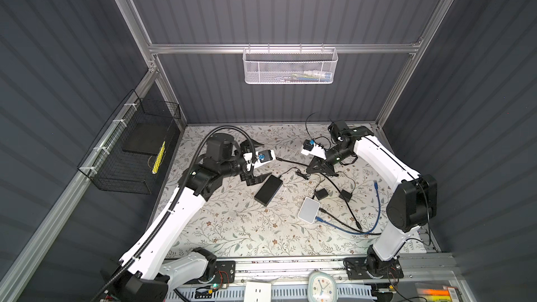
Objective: Insert the plug into the switch port
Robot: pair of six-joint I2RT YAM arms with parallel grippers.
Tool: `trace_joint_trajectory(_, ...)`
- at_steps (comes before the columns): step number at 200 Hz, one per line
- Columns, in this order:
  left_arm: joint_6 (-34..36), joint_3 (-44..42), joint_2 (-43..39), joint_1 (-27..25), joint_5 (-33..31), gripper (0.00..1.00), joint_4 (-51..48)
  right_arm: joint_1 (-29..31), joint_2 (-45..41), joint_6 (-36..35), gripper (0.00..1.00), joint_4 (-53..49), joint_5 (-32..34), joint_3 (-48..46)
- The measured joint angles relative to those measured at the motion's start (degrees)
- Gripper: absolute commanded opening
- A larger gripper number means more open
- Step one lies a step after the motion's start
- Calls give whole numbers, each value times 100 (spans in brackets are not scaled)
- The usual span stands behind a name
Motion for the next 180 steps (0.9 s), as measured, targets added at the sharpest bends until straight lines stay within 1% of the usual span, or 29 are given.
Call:
trace_joint_trajectory(25, 151, 326, 702, -79, 232, 76, -66, 94, 116, -15, 0, -76, -2, 59)
trace_joint_trajectory(31, 179, 389, 835, -81, 267, 68, -101, 96, 122, -26, 0, -92, -2, 59)
trace_joint_trajectory(36, 188, 437, 927, -85, 286, 58, -125, 98, 125, -31, 0, -105, 0, 59)
trace_joint_trajectory(42, 232, 490, 1021, -87, 313, 52, -164, 98, 125, -39, 0, -114, -2, 59)
trace_joint_trajectory(64, 339, 514, 1126, -96, 317, 49, -238, 98, 122, -68, 0, -131, 0, 59)
trace_joint_trajectory(72, 389, 514, 1128, -101, 310, 47, -271, 98, 122, -79, 0, -140, -2, 59)
trace_joint_trajectory(85, 472, 514, 1128, -118, 251, 39, -328, 98, 120, -92, 0, -146, -4, 59)
trace_joint_trajectory(94, 540, 514, 1128, -129, 212, 35, -358, 101, 120, -92, 0, -149, -4, 59)
trace_joint_trajectory(129, 562, 588, 1128, -157, 190, 20, -448, 101, 120, -94, 0, -164, -22, 61)
trace_joint_trajectory(143, 540, 608, 1128, -164, 212, 12, -452, 101, 120, -90, 0, -162, -24, 61)
trace_joint_trajectory(157, 479, 610, 1128, -166, 260, 7, -496, 101, 120, -31, 11, -118, -20, 61)
trace_joint_trajectory(160, 481, 612, 1128, -164, 271, 6, -507, 101, 118, -13, 15, -105, -11, 61)
trace_joint_trajectory(171, 376, 621, 1128, -166, 282, 4, -535, 96, 72, 229, 45, 74, 31, 24)
trace_joint_trajectory(180, 245, 623, 1128, -166, 289, 3, -555, 98, -50, 476, 64, 378, 101, -103)
